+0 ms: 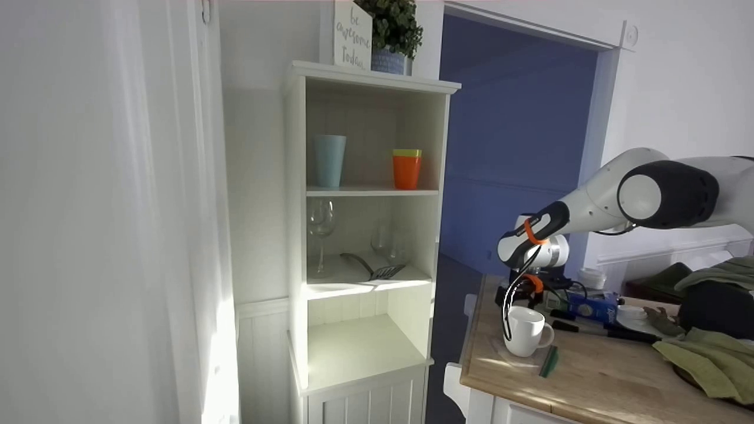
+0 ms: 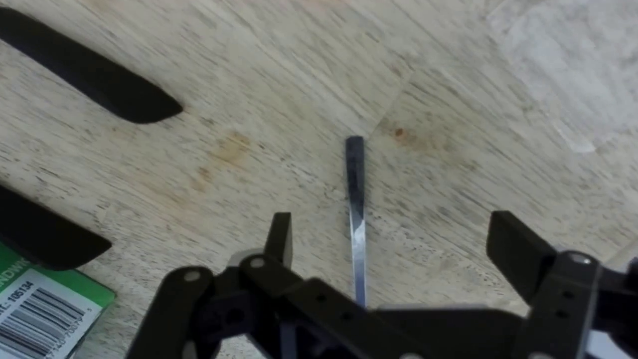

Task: Put the spoon in the white cup

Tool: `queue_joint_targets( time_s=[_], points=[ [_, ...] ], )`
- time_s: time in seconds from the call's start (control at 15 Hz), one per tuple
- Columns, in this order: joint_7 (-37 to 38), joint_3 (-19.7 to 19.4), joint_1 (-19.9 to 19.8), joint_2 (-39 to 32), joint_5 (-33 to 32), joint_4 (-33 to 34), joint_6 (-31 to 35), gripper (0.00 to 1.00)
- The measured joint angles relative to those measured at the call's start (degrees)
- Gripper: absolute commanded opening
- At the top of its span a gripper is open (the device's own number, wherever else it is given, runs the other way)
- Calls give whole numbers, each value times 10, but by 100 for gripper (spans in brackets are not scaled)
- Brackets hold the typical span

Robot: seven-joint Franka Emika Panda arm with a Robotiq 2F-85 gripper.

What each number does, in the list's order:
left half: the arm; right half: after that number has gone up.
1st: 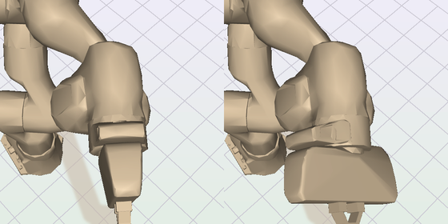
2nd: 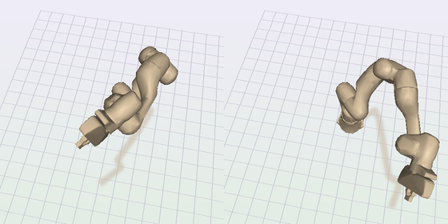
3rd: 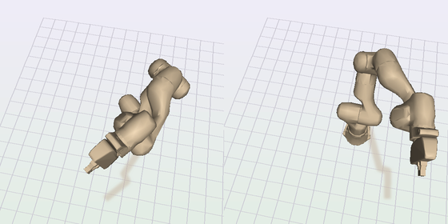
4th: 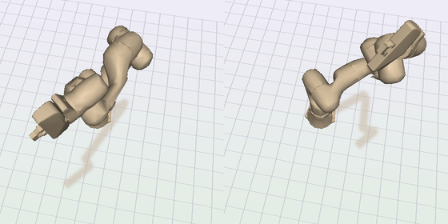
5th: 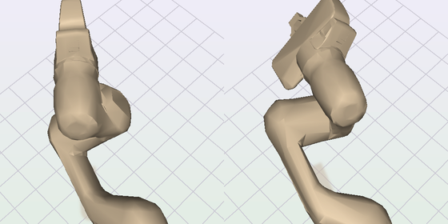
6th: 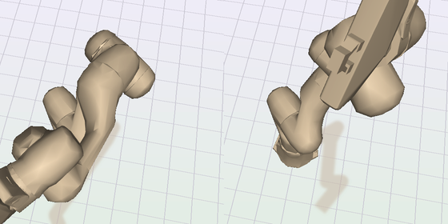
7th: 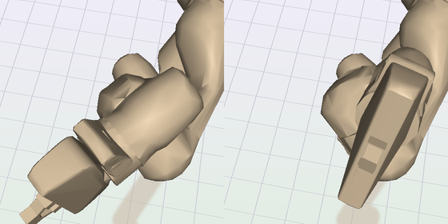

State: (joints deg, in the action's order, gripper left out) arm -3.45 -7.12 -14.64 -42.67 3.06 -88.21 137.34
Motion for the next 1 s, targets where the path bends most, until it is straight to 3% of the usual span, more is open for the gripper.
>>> queue_joint_targets(
  time_s=[0.07,0.13,0.2,0.33,0.6,0.73,0.8,0.87,0.93,1.0],
  points=[
    [0,0,0,-4,0,5,0,91],
    [0,0,0,-7,0,10,0,78],
    [0,0,0,-10,0,15,-1,77],
    [1,0,-1,-16,0,25,-1,62],
    [1,0,-2,-28,0,41,-4,49],
    [1,0,-2,-34,1,49,-9,36],
    [2,0,-2,-35,1,53,-13,37],
    [2,0,-2,-36,1,55,-16,26],
    [2,0,-2,-36,1,58,-20,22],
    [3,-1,-2,-37,1,61,-25,25]
  ],
)
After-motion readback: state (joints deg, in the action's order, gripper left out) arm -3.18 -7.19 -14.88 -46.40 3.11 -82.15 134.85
